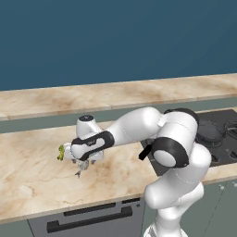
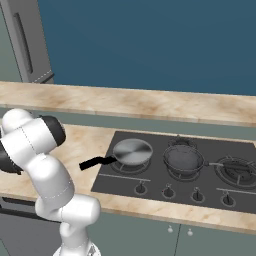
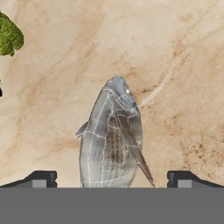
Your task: Place both pans onto different burners. Then place the broccoli and the fish on different pans.
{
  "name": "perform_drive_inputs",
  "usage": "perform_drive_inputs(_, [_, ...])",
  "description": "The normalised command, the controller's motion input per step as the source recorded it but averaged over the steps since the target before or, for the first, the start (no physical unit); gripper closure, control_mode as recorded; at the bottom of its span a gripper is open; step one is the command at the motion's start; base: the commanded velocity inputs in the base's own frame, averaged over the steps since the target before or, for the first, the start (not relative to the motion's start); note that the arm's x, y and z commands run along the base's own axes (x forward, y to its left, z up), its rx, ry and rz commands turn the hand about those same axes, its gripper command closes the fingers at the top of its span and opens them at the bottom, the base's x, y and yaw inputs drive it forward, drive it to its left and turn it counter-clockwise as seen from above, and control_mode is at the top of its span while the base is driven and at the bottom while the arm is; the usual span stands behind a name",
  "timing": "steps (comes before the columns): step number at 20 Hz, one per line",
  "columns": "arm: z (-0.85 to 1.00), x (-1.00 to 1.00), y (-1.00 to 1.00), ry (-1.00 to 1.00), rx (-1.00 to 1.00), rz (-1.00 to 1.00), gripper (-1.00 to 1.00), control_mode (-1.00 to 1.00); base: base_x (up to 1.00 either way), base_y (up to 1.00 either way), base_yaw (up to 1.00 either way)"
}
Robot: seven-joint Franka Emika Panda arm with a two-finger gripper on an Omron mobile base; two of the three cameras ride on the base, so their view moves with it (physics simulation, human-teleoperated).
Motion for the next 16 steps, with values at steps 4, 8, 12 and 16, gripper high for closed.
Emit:
perform_drive_inputs(4, [-0.02,0.02,0.00,0.00,0.00,0.00,-1.00,-1.00,0.00,0.00,0.00])
perform_drive_inputs(8, [-0.04,0.01,0.00,0.00,0.00,0.00,-1.00,-1.00,0.00,0.00,0.00])
perform_drive_inputs(12, [-0.08,0.00,-0.04,0.00,0.00,0.00,-1.00,-1.00,0.00,0.00,0.00])
perform_drive_inputs(16, [-0.09,0.00,0.00,0.00,0.00,0.00,-1.00,-1.00,0.00,0.00,0.00])
